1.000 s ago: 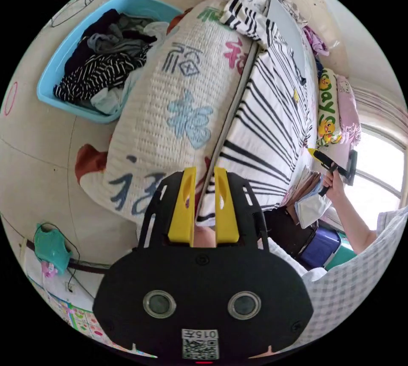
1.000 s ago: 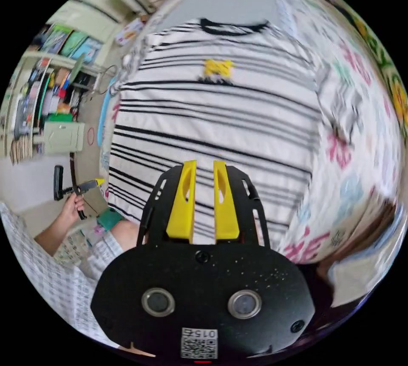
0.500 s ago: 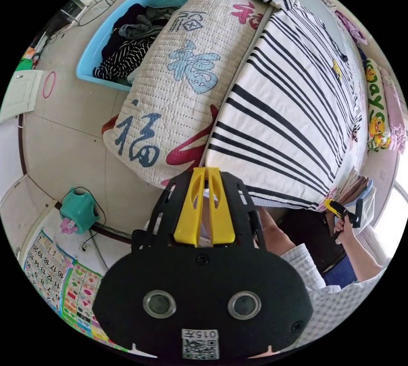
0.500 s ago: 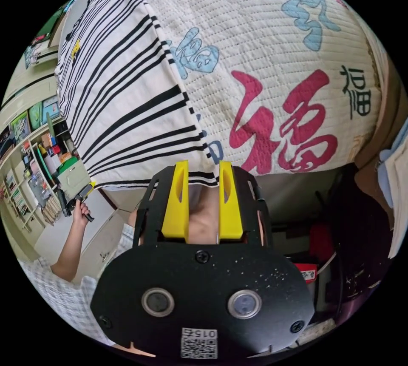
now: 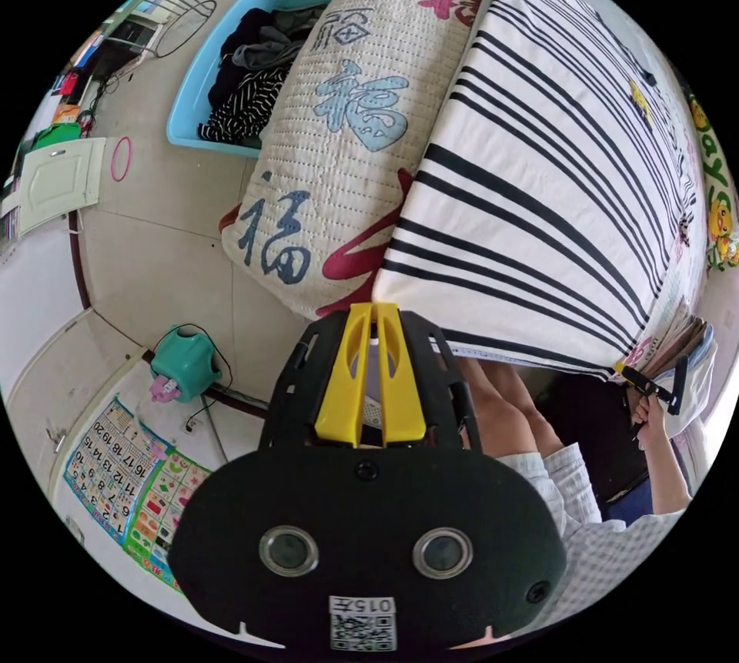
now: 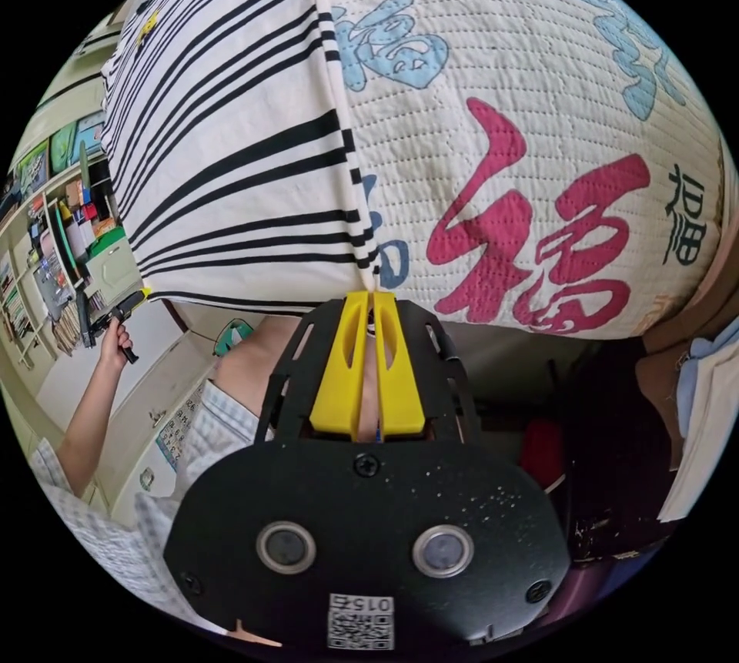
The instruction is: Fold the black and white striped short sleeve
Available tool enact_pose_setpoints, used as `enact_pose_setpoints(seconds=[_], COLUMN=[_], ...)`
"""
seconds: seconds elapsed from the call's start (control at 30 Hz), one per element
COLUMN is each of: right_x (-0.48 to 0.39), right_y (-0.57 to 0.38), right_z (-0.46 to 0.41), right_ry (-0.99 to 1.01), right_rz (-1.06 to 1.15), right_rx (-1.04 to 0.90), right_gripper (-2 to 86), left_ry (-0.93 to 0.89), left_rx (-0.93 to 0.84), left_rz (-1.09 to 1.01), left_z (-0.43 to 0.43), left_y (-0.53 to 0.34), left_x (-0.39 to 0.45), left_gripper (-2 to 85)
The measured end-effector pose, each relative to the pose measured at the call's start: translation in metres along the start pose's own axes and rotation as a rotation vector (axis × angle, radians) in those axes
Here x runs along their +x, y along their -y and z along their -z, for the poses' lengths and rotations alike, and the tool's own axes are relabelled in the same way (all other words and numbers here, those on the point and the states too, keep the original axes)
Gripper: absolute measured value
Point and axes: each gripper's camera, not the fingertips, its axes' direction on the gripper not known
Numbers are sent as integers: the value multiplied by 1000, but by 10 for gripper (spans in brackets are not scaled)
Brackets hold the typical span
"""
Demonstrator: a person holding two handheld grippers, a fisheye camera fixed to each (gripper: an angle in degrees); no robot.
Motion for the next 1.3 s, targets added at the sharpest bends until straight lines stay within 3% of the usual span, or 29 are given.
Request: enact_pose_setpoints(seconds=[0.2,0.37,0.57,0.7,0.87,1.07,1.3], right_x=[19,27,10,-16,-13,-12,13], right_y=[4,9,25,21,7,19,46], right_z=[3,3,-7,-12,-11,-7,8], right_ry=[101,102,-53,-233,-208,-234,-127], right_rz=[60,34,-138,-159,-284,-261,-214], right_rx=[-18,-63,-64,2,127,62,-186], right_gripper=[47,13,3,1,2,4,25], left_ry=[-26,-94,-17,-36,-56,63,114], left_rx=[-17,-28,-26,40,152,194,96], left_rz=[-10,-66,-112,-11,17,-109,-163], left_z=[23,33,49,62,78,103,141], left_y=[-29,-49,-80,-115,-161,-202,-225], left_x=[-16,-31,-32,-48,-67,-72,-95], left_gripper=[43,24,9,7,6,6,7])
